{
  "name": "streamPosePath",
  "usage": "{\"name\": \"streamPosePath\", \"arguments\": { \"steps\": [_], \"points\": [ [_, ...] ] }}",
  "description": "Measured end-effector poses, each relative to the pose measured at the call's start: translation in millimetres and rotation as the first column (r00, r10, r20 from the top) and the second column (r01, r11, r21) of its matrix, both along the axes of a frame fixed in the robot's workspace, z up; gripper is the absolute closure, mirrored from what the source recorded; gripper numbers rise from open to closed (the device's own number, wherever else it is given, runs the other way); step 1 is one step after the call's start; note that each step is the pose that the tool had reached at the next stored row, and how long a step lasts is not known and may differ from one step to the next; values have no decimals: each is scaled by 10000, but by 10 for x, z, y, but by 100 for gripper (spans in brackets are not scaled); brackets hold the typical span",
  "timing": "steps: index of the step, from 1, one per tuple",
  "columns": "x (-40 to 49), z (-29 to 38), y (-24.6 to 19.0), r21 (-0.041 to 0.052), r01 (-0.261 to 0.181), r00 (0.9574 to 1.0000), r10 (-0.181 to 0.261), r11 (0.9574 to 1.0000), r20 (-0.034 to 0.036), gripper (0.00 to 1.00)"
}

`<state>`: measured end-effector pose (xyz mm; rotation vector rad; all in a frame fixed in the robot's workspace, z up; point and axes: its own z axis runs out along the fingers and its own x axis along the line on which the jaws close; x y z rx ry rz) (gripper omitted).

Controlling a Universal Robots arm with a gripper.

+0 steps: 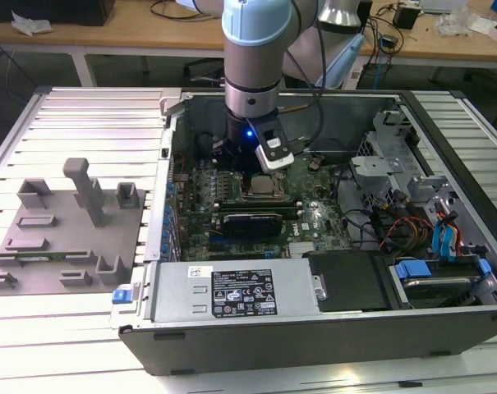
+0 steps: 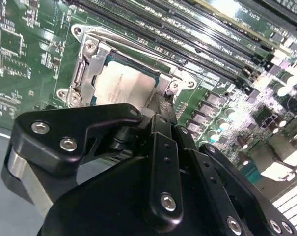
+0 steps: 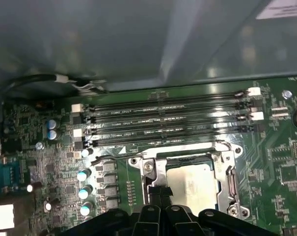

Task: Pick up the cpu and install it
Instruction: 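Close the cpu cover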

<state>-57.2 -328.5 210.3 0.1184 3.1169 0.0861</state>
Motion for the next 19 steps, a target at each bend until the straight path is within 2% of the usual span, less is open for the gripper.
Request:
{"name": "streamPosePath", "arguments": {
  "steps": [4,19],
  "points": [
    [-4,-42,0,-20,-614,9981,614,9981,-1,89],
    [-4,-70,-1,-23,-673,9977,673,9977,-2,89]
  ]
}}
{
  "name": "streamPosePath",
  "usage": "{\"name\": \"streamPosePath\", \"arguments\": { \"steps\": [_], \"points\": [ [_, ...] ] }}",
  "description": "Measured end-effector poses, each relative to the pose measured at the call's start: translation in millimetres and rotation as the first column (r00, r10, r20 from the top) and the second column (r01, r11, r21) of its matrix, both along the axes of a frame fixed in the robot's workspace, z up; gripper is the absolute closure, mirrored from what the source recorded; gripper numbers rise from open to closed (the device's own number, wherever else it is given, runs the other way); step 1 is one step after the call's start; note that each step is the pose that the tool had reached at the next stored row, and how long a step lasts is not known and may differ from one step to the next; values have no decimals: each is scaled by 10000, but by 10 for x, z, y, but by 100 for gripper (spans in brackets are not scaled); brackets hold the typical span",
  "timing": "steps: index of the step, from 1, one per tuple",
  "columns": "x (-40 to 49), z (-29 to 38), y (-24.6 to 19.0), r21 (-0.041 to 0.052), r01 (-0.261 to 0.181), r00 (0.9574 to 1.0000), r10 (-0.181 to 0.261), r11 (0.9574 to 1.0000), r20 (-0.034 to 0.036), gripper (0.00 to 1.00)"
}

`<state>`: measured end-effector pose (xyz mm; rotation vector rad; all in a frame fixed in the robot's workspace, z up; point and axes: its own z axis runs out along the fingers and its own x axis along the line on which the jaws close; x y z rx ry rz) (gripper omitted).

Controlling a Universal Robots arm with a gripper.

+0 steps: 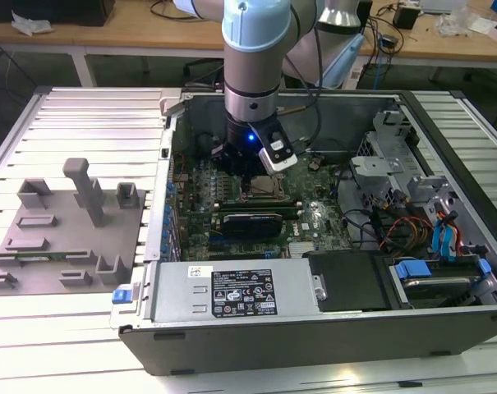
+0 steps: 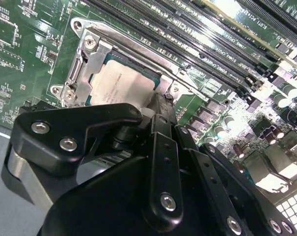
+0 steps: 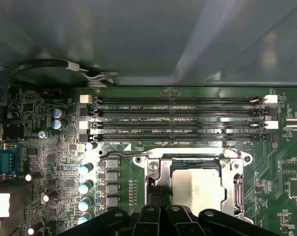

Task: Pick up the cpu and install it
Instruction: 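Close the cpu cover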

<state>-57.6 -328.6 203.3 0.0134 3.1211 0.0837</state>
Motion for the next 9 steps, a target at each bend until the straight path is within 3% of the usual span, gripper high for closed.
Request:
{"name": "streamPosePath", "arguments": {
  "steps": [3,9],
  "points": [
    [1,11,2,11,0,10000,0,10000,6,89],
    [0,143,0,0,0,10000,0,10000,0,89]
  ]
}}
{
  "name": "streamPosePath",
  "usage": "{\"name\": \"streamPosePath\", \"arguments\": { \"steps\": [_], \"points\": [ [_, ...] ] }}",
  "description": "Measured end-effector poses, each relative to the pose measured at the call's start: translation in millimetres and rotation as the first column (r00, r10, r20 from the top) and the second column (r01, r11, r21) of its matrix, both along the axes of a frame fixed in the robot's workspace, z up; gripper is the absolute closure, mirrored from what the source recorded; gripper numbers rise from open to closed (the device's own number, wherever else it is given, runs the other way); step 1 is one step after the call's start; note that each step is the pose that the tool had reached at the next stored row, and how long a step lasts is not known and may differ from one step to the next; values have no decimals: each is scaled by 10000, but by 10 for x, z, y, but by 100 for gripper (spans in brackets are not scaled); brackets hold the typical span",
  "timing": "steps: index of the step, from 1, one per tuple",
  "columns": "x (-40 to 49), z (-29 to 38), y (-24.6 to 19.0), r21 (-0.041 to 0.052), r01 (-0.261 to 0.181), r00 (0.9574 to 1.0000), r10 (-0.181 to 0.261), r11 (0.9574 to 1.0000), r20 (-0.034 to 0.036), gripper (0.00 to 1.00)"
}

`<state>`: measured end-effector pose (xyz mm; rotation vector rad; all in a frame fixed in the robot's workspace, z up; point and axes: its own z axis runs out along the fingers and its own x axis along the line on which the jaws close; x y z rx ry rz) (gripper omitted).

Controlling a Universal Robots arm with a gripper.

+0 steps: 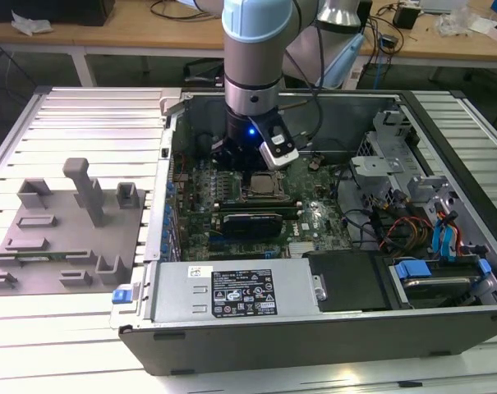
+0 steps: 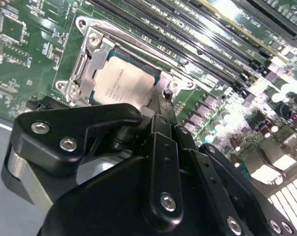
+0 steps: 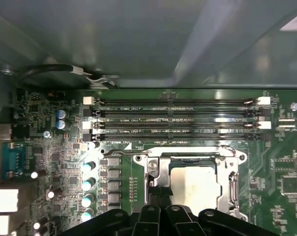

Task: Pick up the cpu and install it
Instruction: 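Close the cpu cover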

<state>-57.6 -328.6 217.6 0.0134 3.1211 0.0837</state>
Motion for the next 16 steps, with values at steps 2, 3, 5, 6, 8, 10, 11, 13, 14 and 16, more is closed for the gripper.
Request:
{"name": "streamPosePath", "arguments": {
  "steps": [2,3,5,6,8,10,11,13,14,16],
  "points": [
    [0,5,0,2,-36,10000,36,10000,2,89],
    [0,4,0,2,-74,10000,74,10000,2,89],
    [22,111,0,-1,-75,9999,75,10000,116,89],
    [32,111,0,0,-74,9999,74,10000,116,89],
    [68,111,0,1,-75,9999,75,10000,117,89],
    [103,110,0,2,-77,9999,77,10000,117,89],
    [115,110,0,1,-78,9999,78,10000,118,89],
    [158,110,1,2,-82,9999,82,10000,118,89],
    [189,110,0,1,-84,9999,84,10000,117,89],
    [242,113,0,1,-91,9999,91,10000,117,89]
  ]
}}
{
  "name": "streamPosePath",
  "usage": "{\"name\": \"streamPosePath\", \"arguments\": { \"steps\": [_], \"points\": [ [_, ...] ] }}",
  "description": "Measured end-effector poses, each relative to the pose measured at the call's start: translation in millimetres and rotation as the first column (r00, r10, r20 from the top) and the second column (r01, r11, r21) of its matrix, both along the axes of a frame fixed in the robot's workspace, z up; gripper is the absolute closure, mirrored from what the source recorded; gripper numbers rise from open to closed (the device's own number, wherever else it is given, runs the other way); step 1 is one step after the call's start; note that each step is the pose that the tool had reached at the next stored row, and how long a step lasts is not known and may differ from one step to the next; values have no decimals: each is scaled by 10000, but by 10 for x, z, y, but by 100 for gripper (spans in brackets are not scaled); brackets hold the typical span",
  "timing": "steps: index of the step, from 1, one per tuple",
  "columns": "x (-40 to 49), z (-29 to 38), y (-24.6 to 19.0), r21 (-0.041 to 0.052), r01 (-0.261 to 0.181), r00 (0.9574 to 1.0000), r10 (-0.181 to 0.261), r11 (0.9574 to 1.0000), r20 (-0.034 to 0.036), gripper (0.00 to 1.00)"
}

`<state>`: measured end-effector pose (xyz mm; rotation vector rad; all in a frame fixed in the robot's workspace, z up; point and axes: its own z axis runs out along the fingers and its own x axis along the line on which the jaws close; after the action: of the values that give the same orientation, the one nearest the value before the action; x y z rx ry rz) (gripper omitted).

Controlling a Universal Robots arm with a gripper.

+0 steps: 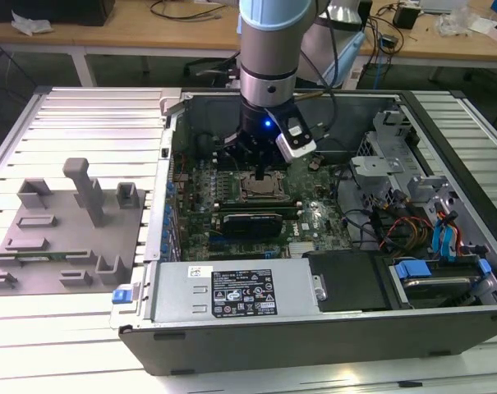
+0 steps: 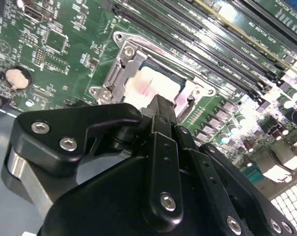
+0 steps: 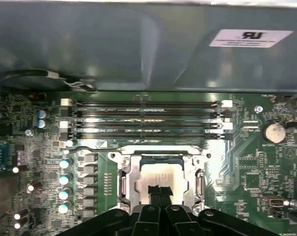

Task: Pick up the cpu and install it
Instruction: 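Close the cpu cover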

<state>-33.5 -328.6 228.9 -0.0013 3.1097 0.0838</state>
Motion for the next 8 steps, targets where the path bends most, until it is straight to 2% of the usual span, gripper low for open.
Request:
{"name": "streamPosePath", "arguments": {
  "steps": [2,8],
  "points": [
    [1,57,1,0,2,10000,-2,10000,1,89],
    [2,58,1,3,1,10000,-1,10000,1,89]
  ]
}}
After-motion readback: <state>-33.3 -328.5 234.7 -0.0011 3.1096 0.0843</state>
